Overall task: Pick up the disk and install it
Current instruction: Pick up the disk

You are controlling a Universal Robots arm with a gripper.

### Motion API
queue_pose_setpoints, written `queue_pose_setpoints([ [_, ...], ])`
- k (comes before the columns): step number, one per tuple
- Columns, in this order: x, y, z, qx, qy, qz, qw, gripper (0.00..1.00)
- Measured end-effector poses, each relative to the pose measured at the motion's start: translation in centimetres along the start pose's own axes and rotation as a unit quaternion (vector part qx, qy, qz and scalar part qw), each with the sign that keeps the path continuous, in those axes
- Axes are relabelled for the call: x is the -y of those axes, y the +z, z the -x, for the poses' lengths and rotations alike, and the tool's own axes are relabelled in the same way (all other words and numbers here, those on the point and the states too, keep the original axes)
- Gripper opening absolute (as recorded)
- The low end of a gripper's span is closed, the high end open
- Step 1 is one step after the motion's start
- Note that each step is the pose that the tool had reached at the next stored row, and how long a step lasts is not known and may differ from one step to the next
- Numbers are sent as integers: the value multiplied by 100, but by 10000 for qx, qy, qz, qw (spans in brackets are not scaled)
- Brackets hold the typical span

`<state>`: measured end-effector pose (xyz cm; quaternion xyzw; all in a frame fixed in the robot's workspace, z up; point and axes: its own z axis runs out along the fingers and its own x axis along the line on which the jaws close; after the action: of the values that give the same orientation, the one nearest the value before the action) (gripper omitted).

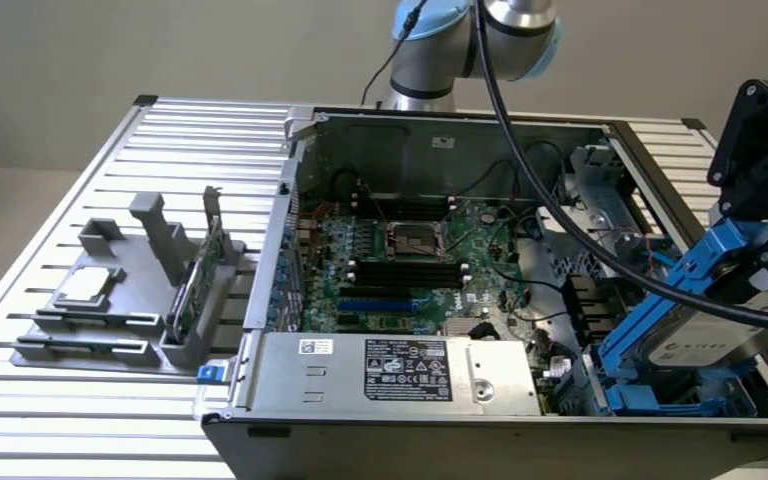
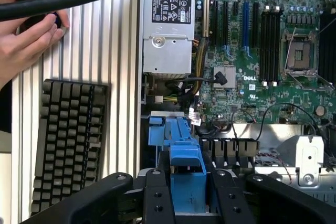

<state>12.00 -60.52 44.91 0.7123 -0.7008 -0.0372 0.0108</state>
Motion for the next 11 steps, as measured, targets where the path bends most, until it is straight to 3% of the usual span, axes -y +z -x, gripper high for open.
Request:
queue_pose_setpoints([
  [11, 20, 33, -1, 6, 0, 0, 10000, 33],
])
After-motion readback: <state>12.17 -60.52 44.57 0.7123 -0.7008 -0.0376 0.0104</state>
